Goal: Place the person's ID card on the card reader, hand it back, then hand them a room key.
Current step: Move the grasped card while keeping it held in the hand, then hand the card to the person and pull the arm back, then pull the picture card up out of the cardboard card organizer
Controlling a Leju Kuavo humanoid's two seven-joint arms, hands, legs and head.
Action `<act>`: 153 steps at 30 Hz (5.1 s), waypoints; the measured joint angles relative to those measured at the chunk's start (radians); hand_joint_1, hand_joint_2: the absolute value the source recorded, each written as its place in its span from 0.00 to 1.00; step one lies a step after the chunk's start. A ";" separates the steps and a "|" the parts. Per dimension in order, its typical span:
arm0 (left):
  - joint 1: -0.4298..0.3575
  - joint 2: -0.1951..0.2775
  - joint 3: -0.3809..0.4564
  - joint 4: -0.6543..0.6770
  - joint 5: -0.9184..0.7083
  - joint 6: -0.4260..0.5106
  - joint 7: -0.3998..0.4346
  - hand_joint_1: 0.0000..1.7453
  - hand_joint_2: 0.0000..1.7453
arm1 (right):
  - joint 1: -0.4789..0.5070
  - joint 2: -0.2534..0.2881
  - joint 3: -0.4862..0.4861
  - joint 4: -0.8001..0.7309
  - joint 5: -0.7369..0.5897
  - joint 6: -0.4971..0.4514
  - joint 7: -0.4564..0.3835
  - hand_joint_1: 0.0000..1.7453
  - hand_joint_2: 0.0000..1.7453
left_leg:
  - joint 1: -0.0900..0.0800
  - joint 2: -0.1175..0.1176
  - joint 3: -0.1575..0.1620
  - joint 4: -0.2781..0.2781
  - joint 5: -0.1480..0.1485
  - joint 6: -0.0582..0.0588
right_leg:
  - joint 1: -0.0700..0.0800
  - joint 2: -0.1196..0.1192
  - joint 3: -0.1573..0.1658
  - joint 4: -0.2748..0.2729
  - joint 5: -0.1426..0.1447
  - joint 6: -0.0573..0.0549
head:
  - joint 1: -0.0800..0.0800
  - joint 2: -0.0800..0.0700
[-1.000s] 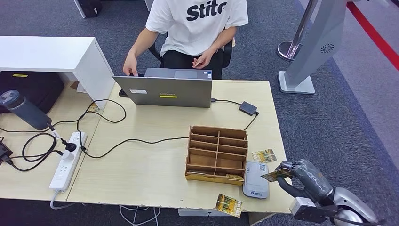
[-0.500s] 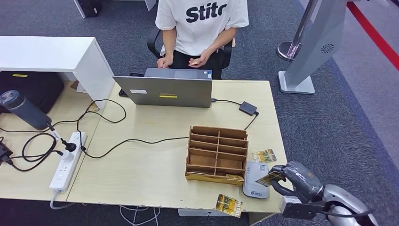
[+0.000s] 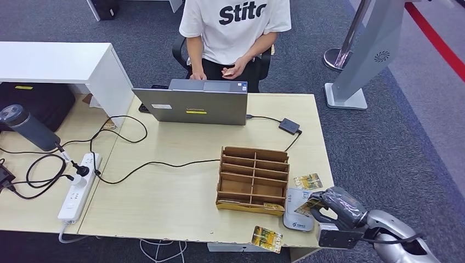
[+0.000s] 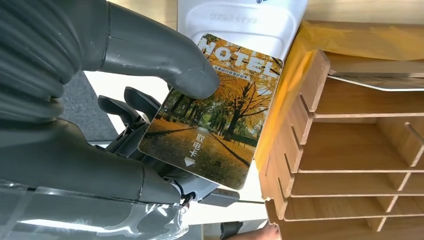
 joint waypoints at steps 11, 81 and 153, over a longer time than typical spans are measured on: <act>0.000 0.001 0.000 0.000 -0.022 0.000 0.008 0.00 1.00 | -0.014 -0.018 0.043 0.024 -0.017 -0.016 0.018 1.00 1.00 | 0.000 0.000 0.000 0.000 0.000 0.000 | 0.000 0.000 0.000 0.000 0.000 0.000 | 0.000 0.000; -0.033 0.000 -0.026 0.001 -0.261 -0.036 -0.008 0.00 1.00 | -0.895 0.675 0.074 0.644 0.178 -0.129 0.359 0.36 1.00 | 0.001 -0.001 -0.004 0.000 0.007 -0.005 | 0.000 0.000 -0.005 0.004 0.004 -0.004 | 0.000 0.000; -0.012 -0.018 0.151 0.001 -0.218 0.019 0.015 0.00 1.00 | 0.160 0.110 -0.027 -0.417 0.199 -0.280 -0.054 0.00 1.00 | 0.000 0.000 -0.004 0.000 0.001 -0.002 | 0.000 0.000 -0.005 0.001 0.001 -0.001 | 0.000 0.000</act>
